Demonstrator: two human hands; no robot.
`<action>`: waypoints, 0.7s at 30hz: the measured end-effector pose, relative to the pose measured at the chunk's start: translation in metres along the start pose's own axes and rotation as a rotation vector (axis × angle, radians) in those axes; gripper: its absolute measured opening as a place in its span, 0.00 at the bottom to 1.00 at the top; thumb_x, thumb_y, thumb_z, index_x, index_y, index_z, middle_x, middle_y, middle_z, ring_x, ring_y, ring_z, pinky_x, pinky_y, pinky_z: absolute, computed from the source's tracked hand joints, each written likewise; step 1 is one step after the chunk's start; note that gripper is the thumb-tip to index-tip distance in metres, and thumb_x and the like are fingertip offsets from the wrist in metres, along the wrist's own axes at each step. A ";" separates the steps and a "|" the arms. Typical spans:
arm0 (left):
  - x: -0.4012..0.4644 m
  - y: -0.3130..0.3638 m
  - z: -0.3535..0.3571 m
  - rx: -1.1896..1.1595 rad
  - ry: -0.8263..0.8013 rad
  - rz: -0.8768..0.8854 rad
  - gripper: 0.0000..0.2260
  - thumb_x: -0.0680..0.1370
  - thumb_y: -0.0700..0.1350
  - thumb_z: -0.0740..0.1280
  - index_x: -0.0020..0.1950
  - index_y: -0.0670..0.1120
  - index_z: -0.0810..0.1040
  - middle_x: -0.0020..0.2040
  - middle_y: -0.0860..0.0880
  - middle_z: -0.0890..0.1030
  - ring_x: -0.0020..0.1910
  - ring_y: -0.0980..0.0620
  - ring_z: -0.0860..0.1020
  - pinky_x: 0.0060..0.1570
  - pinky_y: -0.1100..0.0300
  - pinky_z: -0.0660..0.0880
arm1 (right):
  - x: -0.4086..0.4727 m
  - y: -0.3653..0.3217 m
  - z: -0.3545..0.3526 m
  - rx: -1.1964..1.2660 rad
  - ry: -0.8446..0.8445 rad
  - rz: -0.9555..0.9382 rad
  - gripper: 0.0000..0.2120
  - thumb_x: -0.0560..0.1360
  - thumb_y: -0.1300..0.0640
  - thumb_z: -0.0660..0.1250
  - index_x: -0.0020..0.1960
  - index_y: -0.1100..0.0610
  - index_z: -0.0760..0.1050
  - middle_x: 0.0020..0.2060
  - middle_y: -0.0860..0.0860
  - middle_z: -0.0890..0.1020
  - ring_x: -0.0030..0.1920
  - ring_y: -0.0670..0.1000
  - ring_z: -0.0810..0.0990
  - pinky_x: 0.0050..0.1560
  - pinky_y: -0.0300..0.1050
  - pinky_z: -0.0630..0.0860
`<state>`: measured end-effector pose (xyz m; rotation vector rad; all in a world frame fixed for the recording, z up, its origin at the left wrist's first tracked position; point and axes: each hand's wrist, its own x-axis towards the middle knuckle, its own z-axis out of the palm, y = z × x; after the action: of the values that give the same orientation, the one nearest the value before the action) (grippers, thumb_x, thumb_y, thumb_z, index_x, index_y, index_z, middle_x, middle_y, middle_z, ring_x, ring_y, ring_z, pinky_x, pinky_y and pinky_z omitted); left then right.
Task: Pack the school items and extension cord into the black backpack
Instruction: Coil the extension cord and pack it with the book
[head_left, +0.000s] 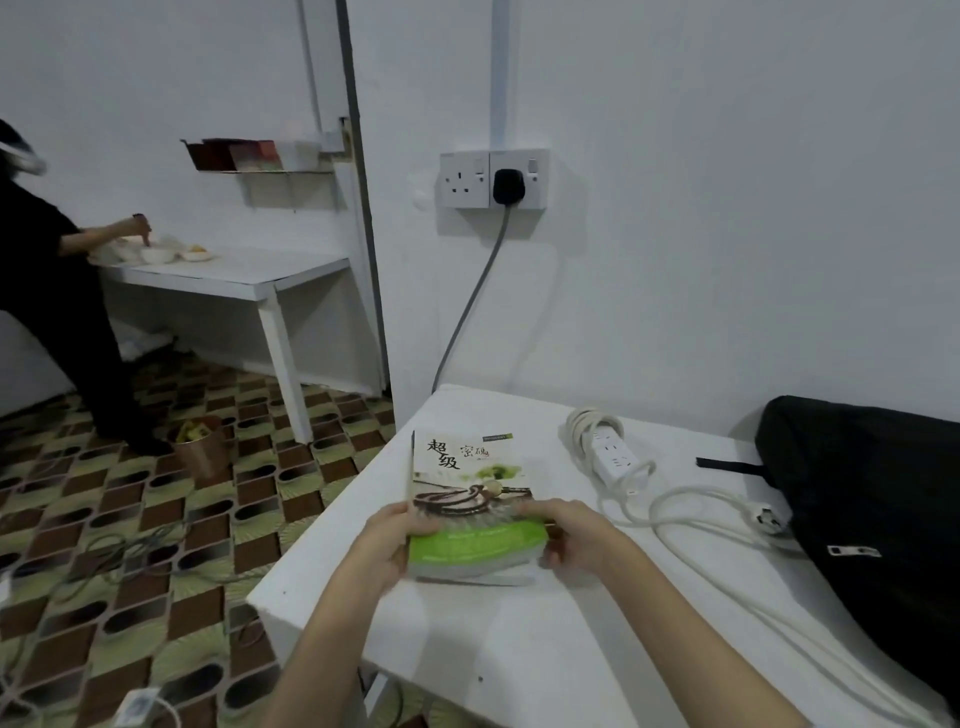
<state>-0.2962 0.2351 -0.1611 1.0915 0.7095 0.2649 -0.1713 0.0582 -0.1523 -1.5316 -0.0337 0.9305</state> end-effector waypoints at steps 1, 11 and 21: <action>-0.003 0.001 0.001 -0.027 -0.051 0.008 0.18 0.69 0.25 0.66 0.57 0.35 0.74 0.47 0.37 0.82 0.41 0.42 0.82 0.33 0.55 0.80 | -0.006 0.000 -0.004 -0.041 -0.013 -0.027 0.15 0.61 0.53 0.77 0.42 0.58 0.78 0.28 0.52 0.74 0.27 0.48 0.66 0.25 0.37 0.56; -0.028 0.055 0.050 0.109 -0.366 0.322 0.31 0.48 0.52 0.83 0.47 0.43 0.84 0.45 0.41 0.84 0.41 0.48 0.83 0.38 0.60 0.79 | -0.082 -0.021 -0.104 -0.211 0.174 -0.407 0.36 0.56 0.30 0.71 0.54 0.54 0.74 0.51 0.53 0.80 0.46 0.51 0.79 0.40 0.44 0.76; -0.036 0.065 0.190 0.635 -0.761 0.324 0.10 0.56 0.42 0.78 0.36 0.46 0.85 0.37 0.46 0.84 0.35 0.51 0.82 0.37 0.63 0.77 | -0.156 0.020 -0.168 -0.093 -0.066 -0.374 0.36 0.54 0.48 0.82 0.58 0.57 0.74 0.52 0.56 0.84 0.53 0.57 0.82 0.50 0.48 0.79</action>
<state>-0.1923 0.1095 -0.0381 1.7717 -0.0957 -0.1277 -0.1915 -0.1666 -0.1055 -1.5120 -0.4028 0.6858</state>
